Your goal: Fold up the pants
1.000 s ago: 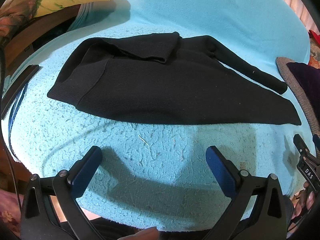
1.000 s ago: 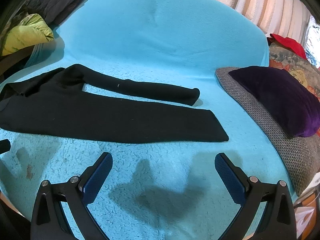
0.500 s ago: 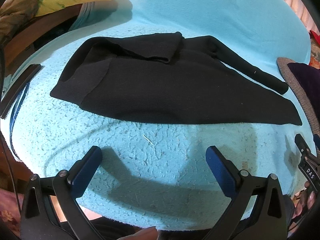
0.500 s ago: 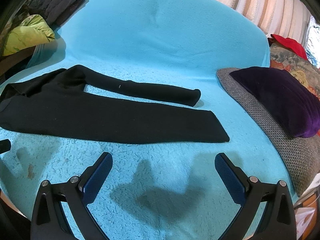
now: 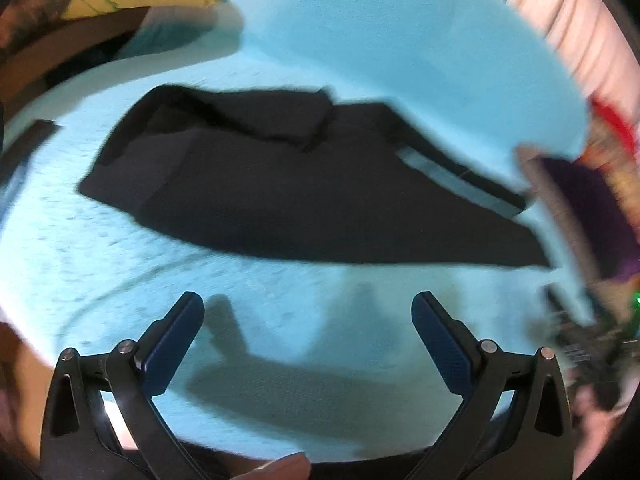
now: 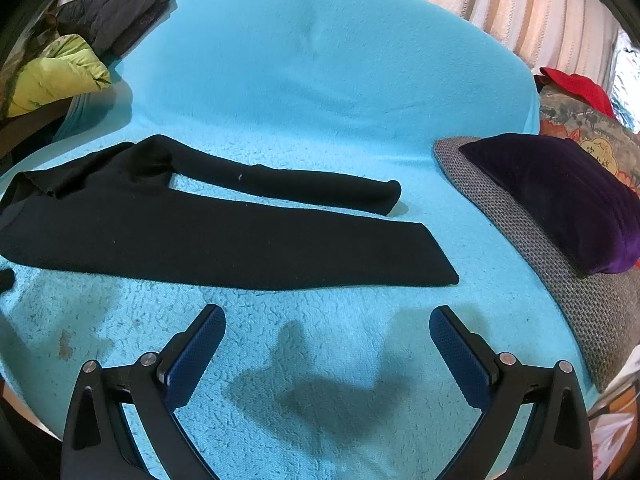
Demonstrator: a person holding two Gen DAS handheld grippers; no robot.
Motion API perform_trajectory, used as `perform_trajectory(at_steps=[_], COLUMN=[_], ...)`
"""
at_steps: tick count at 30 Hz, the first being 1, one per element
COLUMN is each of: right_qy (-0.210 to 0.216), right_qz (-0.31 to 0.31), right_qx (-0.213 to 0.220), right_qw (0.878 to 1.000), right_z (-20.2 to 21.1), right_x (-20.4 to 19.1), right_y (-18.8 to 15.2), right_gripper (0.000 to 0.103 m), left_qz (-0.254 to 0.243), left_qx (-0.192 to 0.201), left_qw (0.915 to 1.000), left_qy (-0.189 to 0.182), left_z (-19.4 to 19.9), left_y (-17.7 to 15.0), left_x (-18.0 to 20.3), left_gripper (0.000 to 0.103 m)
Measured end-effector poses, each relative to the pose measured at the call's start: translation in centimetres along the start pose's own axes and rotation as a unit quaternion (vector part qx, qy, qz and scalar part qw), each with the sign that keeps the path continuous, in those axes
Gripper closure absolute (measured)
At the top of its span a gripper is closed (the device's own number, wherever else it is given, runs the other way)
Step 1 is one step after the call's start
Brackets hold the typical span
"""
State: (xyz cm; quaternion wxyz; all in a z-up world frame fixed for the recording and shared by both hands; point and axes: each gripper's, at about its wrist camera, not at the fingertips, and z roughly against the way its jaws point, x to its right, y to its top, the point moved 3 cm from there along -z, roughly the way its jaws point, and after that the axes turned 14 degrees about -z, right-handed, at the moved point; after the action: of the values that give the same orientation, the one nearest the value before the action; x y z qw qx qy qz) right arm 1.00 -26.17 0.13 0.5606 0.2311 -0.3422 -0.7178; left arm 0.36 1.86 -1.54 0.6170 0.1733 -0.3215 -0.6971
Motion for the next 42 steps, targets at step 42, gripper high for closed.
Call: perform_trajectory(at_steps=[42], right_qy=[0.015], right_qz=[-0.004], right_qx=[-0.006], right_qw=[1.000], right_z=[-0.2], right_x=[0.1], right_y=[-0.1], right_gripper=[0.001], left_qz=[0.218], left_qx=[0.033], left_qw=[0.9569], left_qy=[-0.189], left_z=[-2.3], left_y=[4.7], left_x=[-16.1], left_gripper=[0.003])
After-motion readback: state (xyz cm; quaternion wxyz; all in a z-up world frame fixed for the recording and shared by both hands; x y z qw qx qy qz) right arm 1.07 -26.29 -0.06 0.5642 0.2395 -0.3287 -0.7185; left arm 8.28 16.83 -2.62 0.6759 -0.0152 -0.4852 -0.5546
